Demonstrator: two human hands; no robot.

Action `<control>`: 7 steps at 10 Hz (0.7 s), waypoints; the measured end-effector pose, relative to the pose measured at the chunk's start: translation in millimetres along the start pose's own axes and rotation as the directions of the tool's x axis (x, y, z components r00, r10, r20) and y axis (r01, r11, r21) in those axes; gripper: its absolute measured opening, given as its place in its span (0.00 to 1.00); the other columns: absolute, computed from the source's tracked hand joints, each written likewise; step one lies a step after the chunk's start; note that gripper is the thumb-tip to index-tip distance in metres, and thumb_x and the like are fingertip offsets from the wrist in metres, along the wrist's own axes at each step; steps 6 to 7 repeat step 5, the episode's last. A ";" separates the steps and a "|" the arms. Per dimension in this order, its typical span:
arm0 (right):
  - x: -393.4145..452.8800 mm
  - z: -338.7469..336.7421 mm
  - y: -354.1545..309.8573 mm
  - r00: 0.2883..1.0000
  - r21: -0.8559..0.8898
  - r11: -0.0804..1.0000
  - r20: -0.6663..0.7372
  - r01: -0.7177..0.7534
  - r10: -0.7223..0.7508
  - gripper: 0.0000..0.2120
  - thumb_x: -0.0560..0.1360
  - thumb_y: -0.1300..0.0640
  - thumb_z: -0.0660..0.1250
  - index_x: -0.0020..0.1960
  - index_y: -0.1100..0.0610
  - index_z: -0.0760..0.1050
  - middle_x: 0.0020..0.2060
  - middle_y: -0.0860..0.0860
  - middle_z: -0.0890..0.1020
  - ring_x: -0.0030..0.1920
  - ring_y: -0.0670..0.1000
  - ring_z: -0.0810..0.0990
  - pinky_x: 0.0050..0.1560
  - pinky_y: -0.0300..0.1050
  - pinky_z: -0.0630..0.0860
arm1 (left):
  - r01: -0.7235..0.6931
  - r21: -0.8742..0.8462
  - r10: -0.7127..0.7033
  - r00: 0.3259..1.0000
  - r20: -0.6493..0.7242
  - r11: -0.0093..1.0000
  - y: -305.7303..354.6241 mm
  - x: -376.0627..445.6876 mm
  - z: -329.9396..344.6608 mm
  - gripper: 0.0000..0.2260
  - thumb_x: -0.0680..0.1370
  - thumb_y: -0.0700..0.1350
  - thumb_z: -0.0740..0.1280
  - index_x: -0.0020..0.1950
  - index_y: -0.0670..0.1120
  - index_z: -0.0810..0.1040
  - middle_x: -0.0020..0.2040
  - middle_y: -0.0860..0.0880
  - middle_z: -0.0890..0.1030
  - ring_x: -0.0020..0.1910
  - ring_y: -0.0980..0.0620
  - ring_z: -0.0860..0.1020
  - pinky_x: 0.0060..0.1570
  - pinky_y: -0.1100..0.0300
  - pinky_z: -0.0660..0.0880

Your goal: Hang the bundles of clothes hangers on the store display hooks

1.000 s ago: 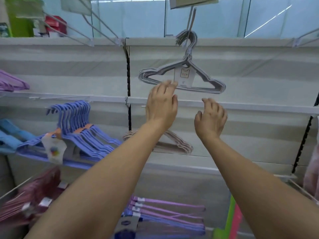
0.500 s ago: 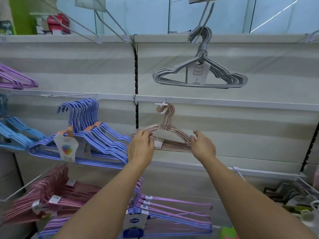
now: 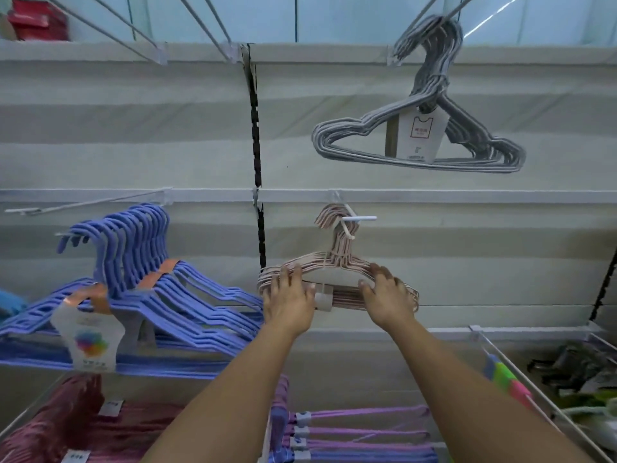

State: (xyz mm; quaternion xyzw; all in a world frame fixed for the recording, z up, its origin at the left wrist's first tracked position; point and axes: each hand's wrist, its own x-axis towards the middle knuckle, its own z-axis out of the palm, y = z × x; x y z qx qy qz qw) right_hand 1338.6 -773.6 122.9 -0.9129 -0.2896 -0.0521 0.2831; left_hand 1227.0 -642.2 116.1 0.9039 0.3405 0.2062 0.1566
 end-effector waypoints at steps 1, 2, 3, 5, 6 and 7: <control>0.1 7.0 -3.5 0.998 -0.016 0.999 -0.046 -0.034 0.033 0.26 0.81 0.46 0.52 0.77 0.51 0.53 0.77 0.50 0.56 0.75 0.59 0.55 0.73 0.58 0.54 | -0.006 0.006 0.006 1.000 -0.019 1.000 -3.7 5.6 5.7 0.25 0.82 0.55 0.49 0.78 0.50 0.48 0.79 0.47 0.47 0.77 0.44 0.48 0.73 0.46 0.45; -2.0 9.1 -5.4 0.997 -0.032 0.998 -0.068 -0.049 0.047 0.26 0.81 0.46 0.52 0.77 0.50 0.52 0.77 0.50 0.54 0.75 0.58 0.54 0.73 0.58 0.52 | -0.025 -0.009 0.024 0.999 -0.037 1.000 -6.4 4.6 9.8 0.26 0.82 0.55 0.50 0.78 0.50 0.48 0.79 0.47 0.47 0.77 0.45 0.48 0.74 0.47 0.45; -8.1 5.9 -5.4 0.996 -0.052 0.997 -0.070 -0.052 0.049 0.26 0.81 0.46 0.52 0.77 0.50 0.51 0.77 0.49 0.54 0.75 0.57 0.54 0.73 0.58 0.51 | -0.041 -0.042 0.039 0.999 -0.036 0.998 -9.8 2.1 8.4 0.26 0.82 0.55 0.50 0.78 0.51 0.48 0.79 0.47 0.48 0.77 0.45 0.49 0.74 0.47 0.45; -25.5 -1.6 5.9 0.990 0.093 0.995 -0.136 -0.036 0.048 0.26 0.81 0.47 0.55 0.77 0.53 0.54 0.76 0.51 0.58 0.74 0.56 0.58 0.74 0.56 0.54 | -0.090 -0.129 0.077 0.992 -0.101 0.988 -18.6 -12.3 -6.4 0.27 0.82 0.54 0.53 0.78 0.48 0.49 0.78 0.45 0.52 0.75 0.43 0.54 0.73 0.47 0.54; -25.5 -1.6 5.9 0.990 0.093 0.995 -0.136 -0.036 0.048 0.26 0.81 0.47 0.55 0.77 0.53 0.54 0.76 0.51 0.58 0.74 0.56 0.58 0.74 0.56 0.54 | -0.090 -0.129 0.077 0.992 -0.101 0.988 -18.6 -12.3 -6.4 0.27 0.82 0.54 0.53 0.78 0.48 0.49 0.78 0.45 0.52 0.75 0.43 0.54 0.73 0.47 0.54; -25.5 -1.6 5.9 0.990 0.093 0.995 -0.136 -0.036 0.048 0.26 0.81 0.47 0.55 0.77 0.53 0.54 0.76 0.51 0.58 0.74 0.56 0.58 0.74 0.56 0.54 | -0.090 -0.129 0.077 0.992 -0.101 0.988 -18.6 -12.3 -6.4 0.27 0.82 0.54 0.53 0.78 0.48 0.49 0.78 0.45 0.52 0.75 0.43 0.54 0.73 0.47 0.54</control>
